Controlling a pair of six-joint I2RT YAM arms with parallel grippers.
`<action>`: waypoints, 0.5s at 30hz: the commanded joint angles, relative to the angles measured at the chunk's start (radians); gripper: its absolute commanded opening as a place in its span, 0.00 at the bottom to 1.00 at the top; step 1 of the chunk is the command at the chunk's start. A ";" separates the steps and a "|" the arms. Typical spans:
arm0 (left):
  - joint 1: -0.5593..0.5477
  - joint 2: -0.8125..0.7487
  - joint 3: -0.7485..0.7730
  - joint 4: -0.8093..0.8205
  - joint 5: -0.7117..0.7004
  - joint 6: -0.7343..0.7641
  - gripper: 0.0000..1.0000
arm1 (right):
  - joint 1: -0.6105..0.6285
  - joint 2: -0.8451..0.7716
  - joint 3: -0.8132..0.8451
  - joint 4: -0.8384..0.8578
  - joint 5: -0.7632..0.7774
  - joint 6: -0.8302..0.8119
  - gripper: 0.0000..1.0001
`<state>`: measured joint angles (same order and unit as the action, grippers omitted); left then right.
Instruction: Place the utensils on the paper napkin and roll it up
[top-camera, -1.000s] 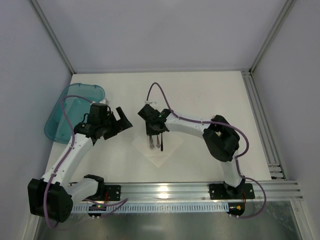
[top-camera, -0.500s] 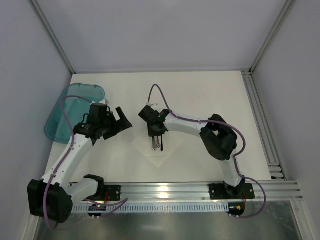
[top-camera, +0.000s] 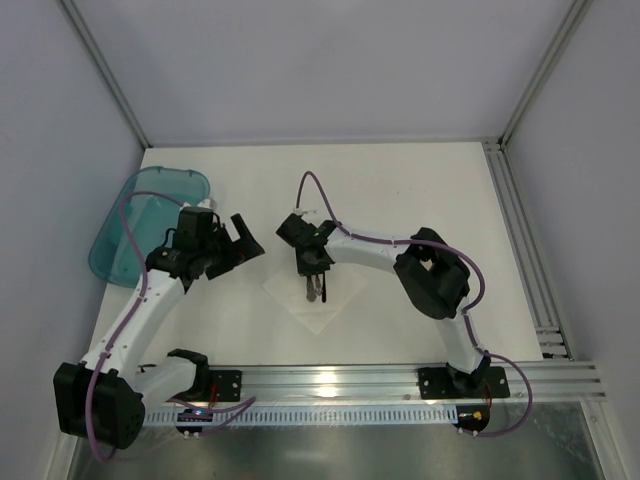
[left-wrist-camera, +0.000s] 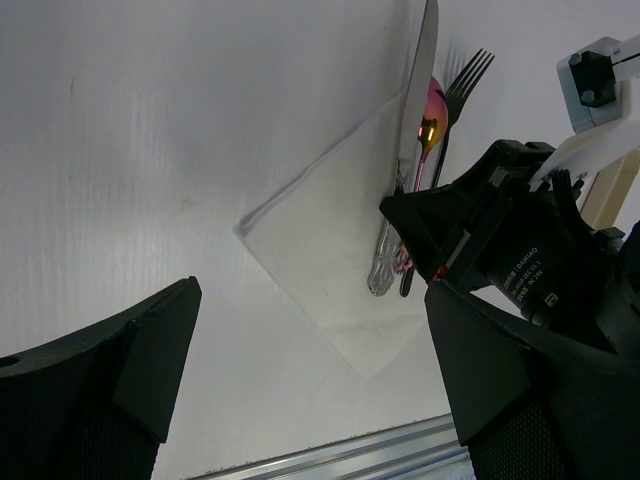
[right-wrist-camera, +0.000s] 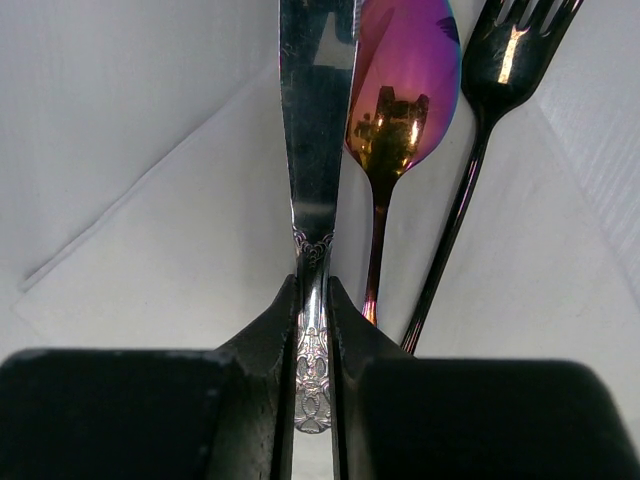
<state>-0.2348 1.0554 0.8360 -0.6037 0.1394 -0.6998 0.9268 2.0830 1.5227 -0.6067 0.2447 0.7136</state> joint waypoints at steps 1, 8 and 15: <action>0.008 -0.020 -0.005 0.008 -0.003 0.002 1.00 | 0.001 -0.018 0.022 0.004 0.033 0.015 0.13; 0.006 -0.018 -0.005 0.009 -0.003 0.013 1.00 | 0.001 -0.058 0.034 -0.005 0.030 0.009 0.22; 0.008 -0.011 -0.008 0.007 0.011 0.017 1.00 | 0.000 -0.096 0.059 -0.042 0.039 -0.002 0.25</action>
<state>-0.2348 1.0554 0.8295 -0.6037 0.1402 -0.6987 0.9272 2.0716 1.5299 -0.6292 0.2520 0.7132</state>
